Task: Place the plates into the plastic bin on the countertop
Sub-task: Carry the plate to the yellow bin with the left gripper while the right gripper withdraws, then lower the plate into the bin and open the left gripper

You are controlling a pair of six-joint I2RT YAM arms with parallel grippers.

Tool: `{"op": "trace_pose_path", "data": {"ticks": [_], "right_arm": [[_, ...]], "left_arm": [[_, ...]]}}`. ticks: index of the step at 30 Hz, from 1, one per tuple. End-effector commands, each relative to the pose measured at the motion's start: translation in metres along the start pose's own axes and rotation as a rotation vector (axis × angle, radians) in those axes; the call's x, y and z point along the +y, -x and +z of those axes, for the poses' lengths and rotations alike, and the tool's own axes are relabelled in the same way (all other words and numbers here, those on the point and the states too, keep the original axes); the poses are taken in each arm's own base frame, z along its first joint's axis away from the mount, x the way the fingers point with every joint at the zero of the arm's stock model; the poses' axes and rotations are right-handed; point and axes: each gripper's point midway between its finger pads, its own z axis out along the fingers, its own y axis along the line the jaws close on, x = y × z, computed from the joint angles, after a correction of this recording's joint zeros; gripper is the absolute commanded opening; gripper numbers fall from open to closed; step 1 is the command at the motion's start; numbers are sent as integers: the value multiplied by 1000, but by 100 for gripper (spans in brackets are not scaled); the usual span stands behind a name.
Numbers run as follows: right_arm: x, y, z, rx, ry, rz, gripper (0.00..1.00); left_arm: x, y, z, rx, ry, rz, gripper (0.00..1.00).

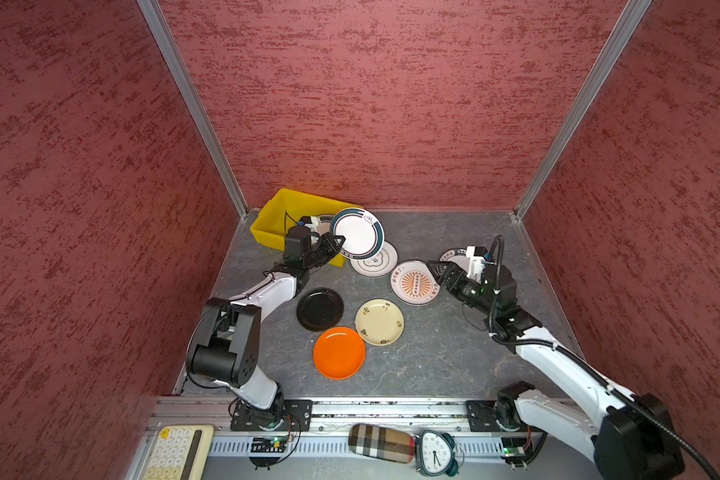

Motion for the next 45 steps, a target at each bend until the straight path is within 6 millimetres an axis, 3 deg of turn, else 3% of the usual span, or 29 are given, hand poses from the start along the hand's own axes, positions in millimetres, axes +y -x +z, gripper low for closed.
{"op": "trace_pose_path", "data": {"ticks": [1, 13, 24, 33, 45], "right_arm": [[6, 13, -6, -72, 4, -49, 99], [4, 17, -9, -96, -15, -151, 99], [0, 23, -4, -72, -90, -280, 99], [-13, 21, 4, -75, -122, -271, 99], [-36, 4, 5, -39, -152, -227, 99]], "left_arm": [[-19, 34, -2, -68, -46, 44, 0], [29, 85, -3, -98, 119, 35, 0], [74, 126, -18, -132, 442, 128, 0], [111, 128, 5, -41, 570, 128, 0], [136, 123, 33, 45, 617, 128, 0]]}}
